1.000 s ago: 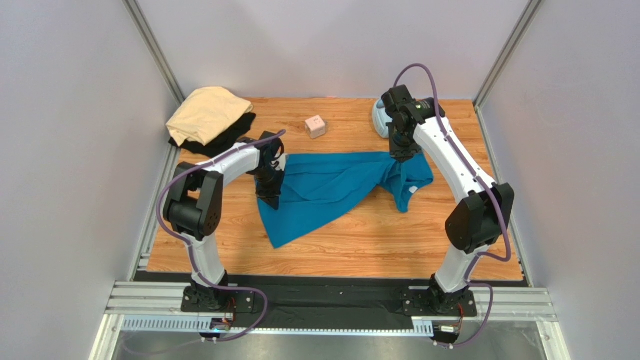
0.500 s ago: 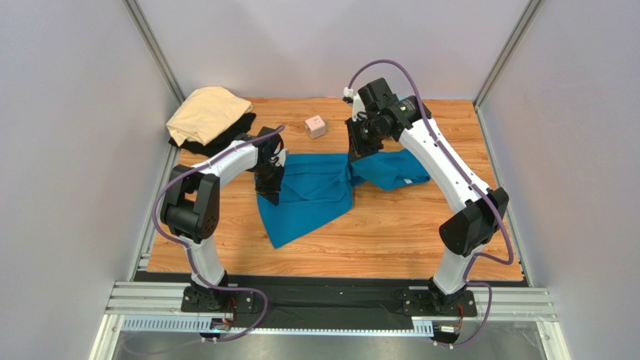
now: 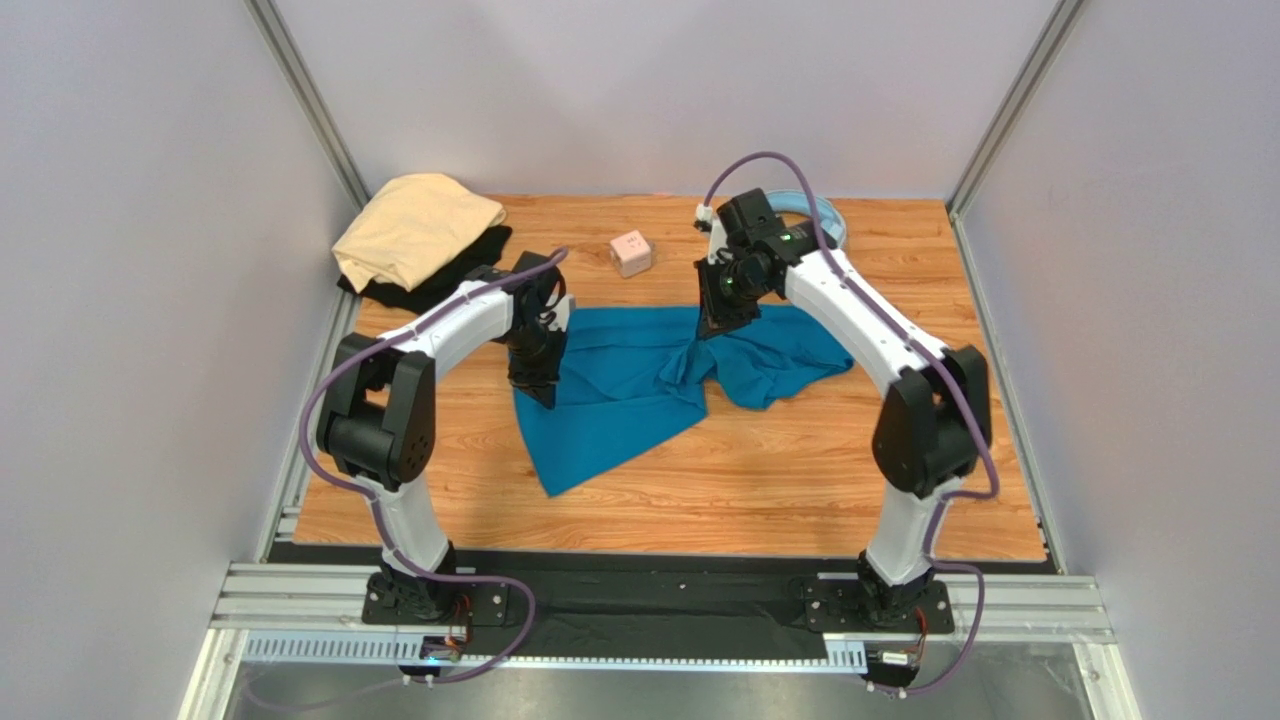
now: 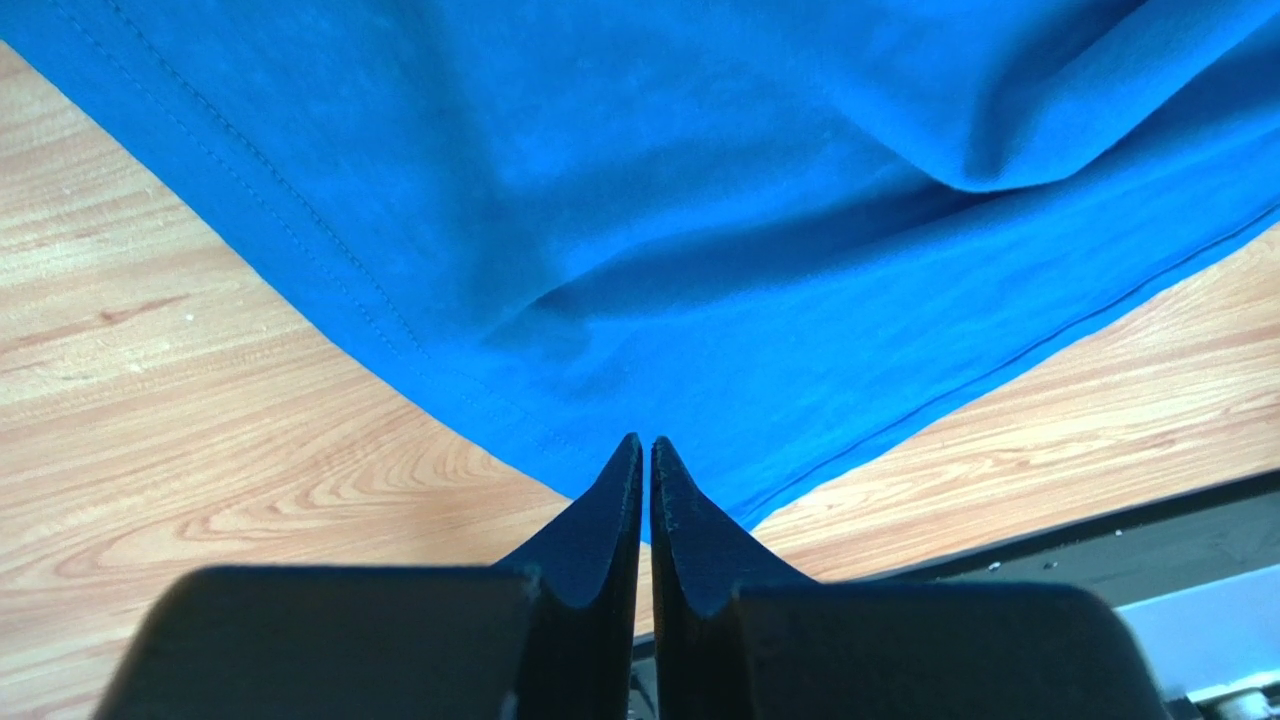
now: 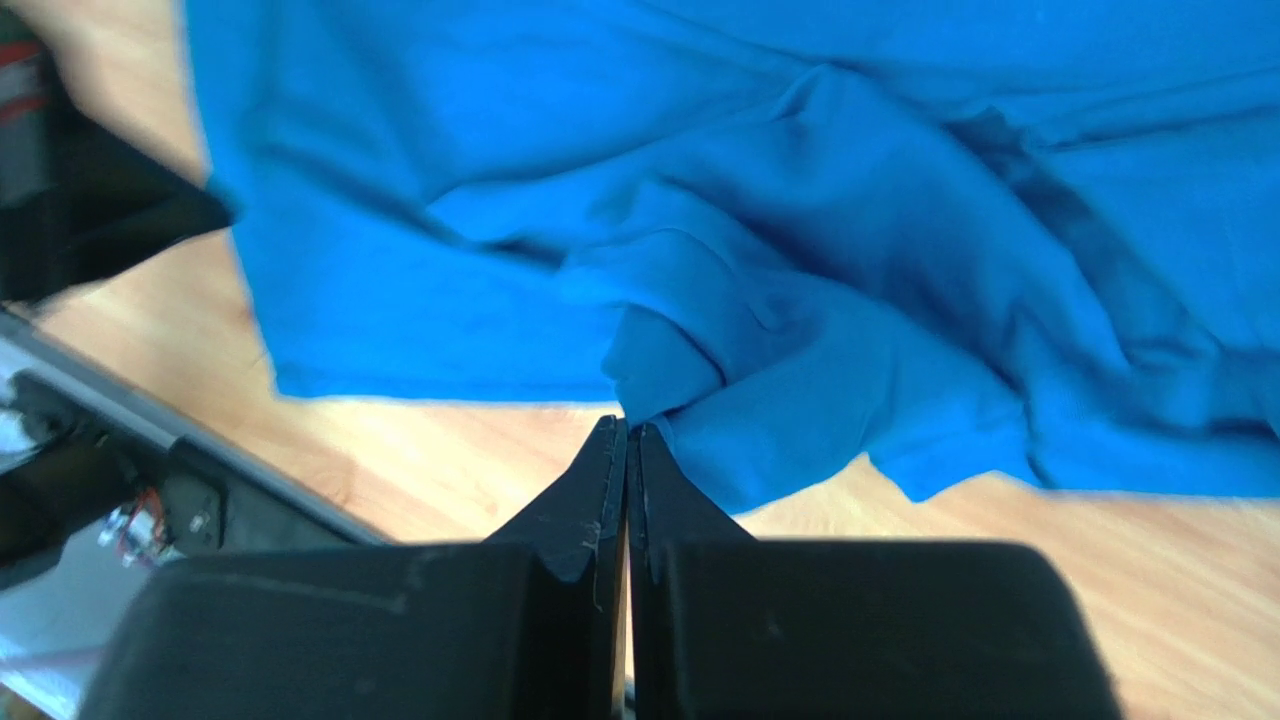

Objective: Fold and stack the t-shirts

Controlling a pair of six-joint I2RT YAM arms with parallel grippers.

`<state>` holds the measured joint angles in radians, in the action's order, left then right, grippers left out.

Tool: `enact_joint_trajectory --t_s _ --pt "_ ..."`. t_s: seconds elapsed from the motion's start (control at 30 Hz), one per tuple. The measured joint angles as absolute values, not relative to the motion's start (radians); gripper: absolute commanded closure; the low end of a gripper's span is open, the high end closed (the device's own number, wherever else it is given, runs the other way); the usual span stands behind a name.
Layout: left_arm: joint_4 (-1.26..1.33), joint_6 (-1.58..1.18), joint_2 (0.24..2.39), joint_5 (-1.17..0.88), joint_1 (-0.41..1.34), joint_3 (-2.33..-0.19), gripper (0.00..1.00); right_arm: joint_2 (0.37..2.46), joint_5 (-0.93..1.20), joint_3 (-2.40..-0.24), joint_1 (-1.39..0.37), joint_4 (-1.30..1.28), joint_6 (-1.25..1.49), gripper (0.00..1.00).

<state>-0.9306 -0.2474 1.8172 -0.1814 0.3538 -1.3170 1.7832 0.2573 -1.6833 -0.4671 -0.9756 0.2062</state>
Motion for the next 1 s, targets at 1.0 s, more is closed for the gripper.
enact_joint_trajectory --t_s 1.0 --pt "-0.985 -0.265 1.887 -0.167 0.367 -1.419 0.9 1.932 0.027 -1.673 -0.364 -0.868 0.208 0.64"
